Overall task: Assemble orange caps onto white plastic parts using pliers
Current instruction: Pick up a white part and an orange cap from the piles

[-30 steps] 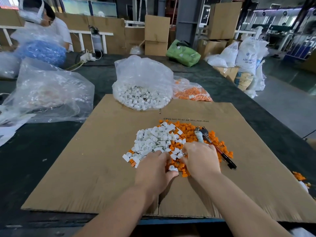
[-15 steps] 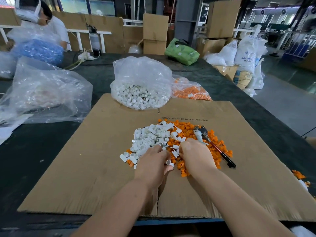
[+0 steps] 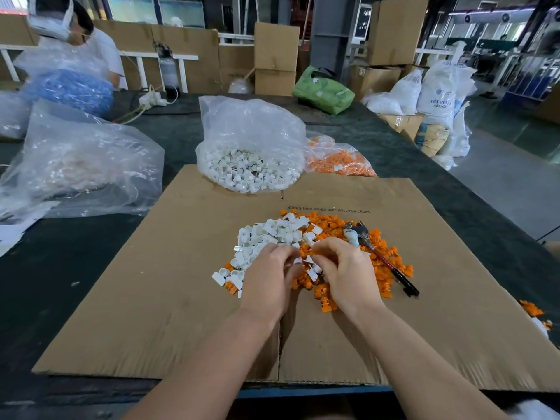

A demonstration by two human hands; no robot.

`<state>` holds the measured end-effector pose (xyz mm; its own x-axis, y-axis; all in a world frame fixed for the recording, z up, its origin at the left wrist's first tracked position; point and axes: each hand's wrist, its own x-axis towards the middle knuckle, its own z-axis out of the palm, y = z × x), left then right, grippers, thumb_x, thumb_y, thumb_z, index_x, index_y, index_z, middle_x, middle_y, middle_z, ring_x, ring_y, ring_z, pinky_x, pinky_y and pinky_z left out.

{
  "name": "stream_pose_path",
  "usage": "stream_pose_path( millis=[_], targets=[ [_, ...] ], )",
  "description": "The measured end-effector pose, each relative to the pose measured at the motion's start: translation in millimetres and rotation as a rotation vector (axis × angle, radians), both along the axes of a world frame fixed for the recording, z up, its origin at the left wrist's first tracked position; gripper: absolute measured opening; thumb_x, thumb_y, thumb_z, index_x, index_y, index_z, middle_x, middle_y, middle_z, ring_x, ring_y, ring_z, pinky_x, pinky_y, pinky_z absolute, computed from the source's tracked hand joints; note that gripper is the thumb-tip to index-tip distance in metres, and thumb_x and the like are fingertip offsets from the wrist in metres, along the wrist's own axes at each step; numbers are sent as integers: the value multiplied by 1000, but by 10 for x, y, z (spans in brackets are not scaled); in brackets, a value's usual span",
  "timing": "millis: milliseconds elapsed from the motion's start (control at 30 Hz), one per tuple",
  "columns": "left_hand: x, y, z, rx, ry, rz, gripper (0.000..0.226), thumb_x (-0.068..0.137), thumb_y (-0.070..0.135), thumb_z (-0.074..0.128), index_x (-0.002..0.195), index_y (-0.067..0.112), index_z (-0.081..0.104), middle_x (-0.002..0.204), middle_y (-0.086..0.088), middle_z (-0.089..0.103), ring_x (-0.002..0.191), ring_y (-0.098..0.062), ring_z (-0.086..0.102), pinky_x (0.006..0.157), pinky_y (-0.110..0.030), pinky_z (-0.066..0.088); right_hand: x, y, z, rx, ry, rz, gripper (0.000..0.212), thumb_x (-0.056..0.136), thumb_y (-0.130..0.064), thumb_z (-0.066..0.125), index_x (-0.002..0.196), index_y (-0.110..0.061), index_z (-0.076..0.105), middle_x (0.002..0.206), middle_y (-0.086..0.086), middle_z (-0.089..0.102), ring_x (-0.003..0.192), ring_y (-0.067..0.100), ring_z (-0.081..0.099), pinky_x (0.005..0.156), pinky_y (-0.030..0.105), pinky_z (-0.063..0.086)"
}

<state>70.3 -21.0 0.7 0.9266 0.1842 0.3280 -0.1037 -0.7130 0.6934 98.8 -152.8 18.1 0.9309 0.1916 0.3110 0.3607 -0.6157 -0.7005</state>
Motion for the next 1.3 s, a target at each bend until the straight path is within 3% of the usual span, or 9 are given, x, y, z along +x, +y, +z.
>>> stream_pose_path(
  millis=[167, 300, 500, 633, 733, 933, 1133, 1200, 1300],
  targets=[
    [37, 28, 95, -382, 177, 3, 24, 90, 13, 61, 113, 20, 60, 97, 0, 57, 80, -13, 63, 65, -12, 43, -46, 29, 27, 317, 132, -2, 21, 89, -5, 61, 93, -24, 67, 78, -14, 63, 66, -7, 57, 60, 8, 43],
    [2, 58, 112, -631, 211, 29, 16, 81, 11, 73, 89, 16, 61, 84, -8, 65, 74, -20, 65, 63, -23, 49, -99, 68, 41, 347, 122, 13, 16, 84, -6, 67, 85, -22, 67, 76, -10, 66, 72, -1, 60, 64, 10, 46],
    [-64, 120, 83, -685, 217, -12, 24, 75, 8, 75, 88, 27, 68, 90, 5, 68, 87, 0, 61, 67, -5, 46, -115, 97, 2, 215, 83, 19, 10, 84, -9, 68, 85, -18, 68, 77, -13, 65, 75, -4, 58, 65, 8, 43],
    [-85, 101, 88, -702, 228, 29, 19, 76, 5, 74, 89, 18, 68, 74, 1, 63, 73, -17, 64, 70, -24, 54, -147, 113, -28, 130, 18, 26, 8, 85, -11, 68, 88, -19, 68, 80, -12, 65, 78, 0, 59, 69, 12, 46],
    [-95, 84, 93, -739, 219, 40, 15, 79, 0, 70, 88, 10, 64, 62, 3, 59, 58, -17, 62, 61, -23, 53, -168, 127, -29, 71, -46, 41, 7, 85, -9, 67, 90, -14, 68, 83, -6, 65, 81, 8, 60, 73, 21, 49],
    [-113, 39, 118, -658, 171, 80, 13, 83, 3, 65, 93, 12, 68, 86, -6, 68, 80, -27, 68, 81, -40, 55, -197, 157, 11, -61, -213, 67, 5, 82, -2, 67, 82, -5, 69, 75, 3, 65, 71, 16, 58, 64, 22, 45],
    [-156, -20, 113, -414, 67, 74, 15, 88, 9, 63, 86, 21, 70, 80, 9, 69, 77, -7, 64, 68, -10, 47, -241, 180, -8, -52, -230, 71, 6, 80, 2, 66, 77, -3, 67, 73, 6, 64, 68, 20, 58, 62, 29, 47],
    [-144, 6, 95, -448, 95, 63, 17, 87, 10, 64, 82, 26, 67, 78, 9, 69, 78, -9, 66, 72, -16, 51, -254, 177, -19, -35, -219, 71, 5, 82, 0, 67, 80, -5, 69, 75, 5, 65, 70, 18, 59, 64, 27, 47],
    [-172, 56, 61, -740, 165, 79, 16, 82, 4, 67, 88, 18, 67, 69, 5, 68, 72, -21, 68, 79, -41, 57, -238, 137, -3, 56, -60, 85, 9, 84, -8, 68, 92, -11, 71, 79, -1, 68, 73, 8, 61, 67, 13, 46]
  ],
)
